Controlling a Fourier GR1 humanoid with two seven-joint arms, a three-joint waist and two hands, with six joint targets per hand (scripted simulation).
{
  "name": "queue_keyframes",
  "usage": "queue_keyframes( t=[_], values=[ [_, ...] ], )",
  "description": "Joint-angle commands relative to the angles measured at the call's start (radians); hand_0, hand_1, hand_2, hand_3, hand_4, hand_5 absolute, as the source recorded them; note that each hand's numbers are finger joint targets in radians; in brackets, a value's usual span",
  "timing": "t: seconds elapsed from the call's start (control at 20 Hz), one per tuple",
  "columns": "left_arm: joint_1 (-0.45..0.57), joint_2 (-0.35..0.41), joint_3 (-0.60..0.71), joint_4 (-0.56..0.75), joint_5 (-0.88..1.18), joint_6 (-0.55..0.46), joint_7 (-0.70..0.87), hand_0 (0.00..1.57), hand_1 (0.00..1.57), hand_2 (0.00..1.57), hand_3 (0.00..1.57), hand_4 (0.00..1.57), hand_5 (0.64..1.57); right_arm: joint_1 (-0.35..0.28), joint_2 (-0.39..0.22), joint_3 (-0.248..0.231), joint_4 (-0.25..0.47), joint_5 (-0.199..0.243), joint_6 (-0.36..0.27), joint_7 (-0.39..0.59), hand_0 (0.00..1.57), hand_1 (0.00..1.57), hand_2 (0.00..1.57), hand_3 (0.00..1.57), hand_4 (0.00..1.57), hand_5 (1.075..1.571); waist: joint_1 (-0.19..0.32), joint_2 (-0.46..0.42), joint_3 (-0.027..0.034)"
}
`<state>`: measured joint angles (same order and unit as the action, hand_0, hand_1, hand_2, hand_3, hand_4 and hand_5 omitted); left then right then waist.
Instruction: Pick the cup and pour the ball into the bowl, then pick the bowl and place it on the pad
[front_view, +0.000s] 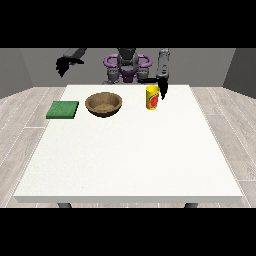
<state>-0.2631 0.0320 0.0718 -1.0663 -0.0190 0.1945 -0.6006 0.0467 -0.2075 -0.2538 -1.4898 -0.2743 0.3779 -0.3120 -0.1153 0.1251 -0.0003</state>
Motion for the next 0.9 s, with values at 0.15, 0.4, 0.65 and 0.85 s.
queue_keyframes(
  t=[0.15,0.4,0.65,0.85],
  values=[
    [-0.051,-0.021,0.060,0.213,-0.034,0.111,-0.182,0.76,0.76,0.00,0.00,0.00,1.453,-0.026,-0.046,-0.038,0.027,-0.032,0.088,-0.079,0.00,0.00,0.00,0.00,0.27,1.567,-0.060,0.099,-0.0002],
    [-0.109,-0.016,0.061,0.301,-0.101,0.235,-0.203,1.31,1.31,1.57,1.57,1.17,1.556,-0.035,-0.118,-0.101,0.066,-0.100,0.150,-0.043,0.00,0.00,0.00,0.00,0.22,1.569,-0.091,0.102,0.0000],
    [-0.162,-0.007,0.009,0.334,-0.180,0.308,-0.093,1.30,1.30,1.57,1.57,1.22,1.554,-0.060,-0.148,-0.130,0.108,-0.145,0.140,0.059,0.00,0.00,0.00,0.00,0.36,1.570,-0.050,0.005,0.0002],
    [-0.184,0.001,-0.117,0.330,-0.373,0.461,0.137,1.33,1.33,1.57,1.57,1.21,1.559,-0.033,-0.114,-0.084,0.122,-0.107,0.094,0.128,0.00,0.00,0.00,0.00,0.42,1.571,-0.046,-0.154,0.0025]
  ],
)
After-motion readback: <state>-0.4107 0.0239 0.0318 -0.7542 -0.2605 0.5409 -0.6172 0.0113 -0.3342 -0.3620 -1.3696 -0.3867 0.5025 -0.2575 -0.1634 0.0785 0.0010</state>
